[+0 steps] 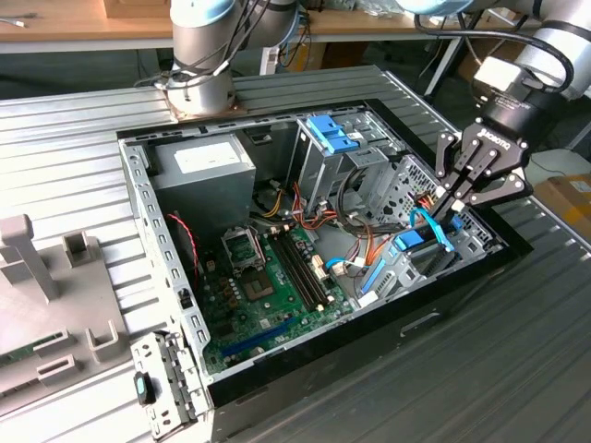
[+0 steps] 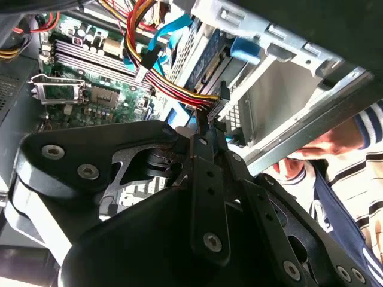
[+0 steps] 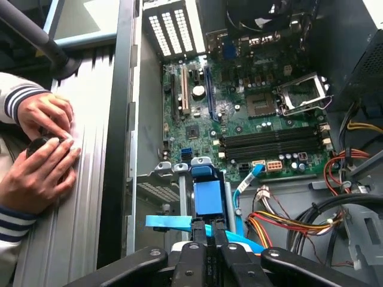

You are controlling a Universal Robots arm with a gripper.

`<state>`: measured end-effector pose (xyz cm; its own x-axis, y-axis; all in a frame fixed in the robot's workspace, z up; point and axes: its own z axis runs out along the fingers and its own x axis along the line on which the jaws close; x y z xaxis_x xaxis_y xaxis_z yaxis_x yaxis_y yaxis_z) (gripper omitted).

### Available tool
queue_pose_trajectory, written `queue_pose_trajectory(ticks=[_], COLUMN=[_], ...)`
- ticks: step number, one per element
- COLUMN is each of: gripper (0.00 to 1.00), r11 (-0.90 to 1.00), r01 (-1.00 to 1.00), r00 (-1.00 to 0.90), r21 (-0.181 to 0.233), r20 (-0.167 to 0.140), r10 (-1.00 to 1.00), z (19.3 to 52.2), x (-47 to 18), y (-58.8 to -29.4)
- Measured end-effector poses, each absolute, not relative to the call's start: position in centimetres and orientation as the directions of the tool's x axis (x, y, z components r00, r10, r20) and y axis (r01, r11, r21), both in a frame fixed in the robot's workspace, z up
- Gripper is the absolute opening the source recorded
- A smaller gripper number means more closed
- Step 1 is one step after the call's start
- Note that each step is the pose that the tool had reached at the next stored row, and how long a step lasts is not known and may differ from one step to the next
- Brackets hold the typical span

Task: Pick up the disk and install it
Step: 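Insert the first disk wire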

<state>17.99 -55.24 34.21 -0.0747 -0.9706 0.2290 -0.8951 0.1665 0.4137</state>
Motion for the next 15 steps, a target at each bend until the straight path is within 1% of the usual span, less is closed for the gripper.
queue_pose_trajectory(ticks=[2, 4, 9, 15], gripper=[0.16, 0.16, 0.16, 0.16], r11=[0.170, 0.170, 0.170, 0.177], r01=[-0.893, -0.892, -0.891, -0.890], r00=[-0.074, -0.073, -0.071, -0.071], r21=[0.417, 0.420, 0.421, 0.420], r20=[0.237, 0.237, 0.240, 0.256], r10=[-0.969, -0.969, -0.968, -0.964], z=[34.0, 33.5, 33.3, 32.9], x=[18.1, 18.1, 18.5, 18.7], y=[-55.2, -55.1, -54.7, -54.7])
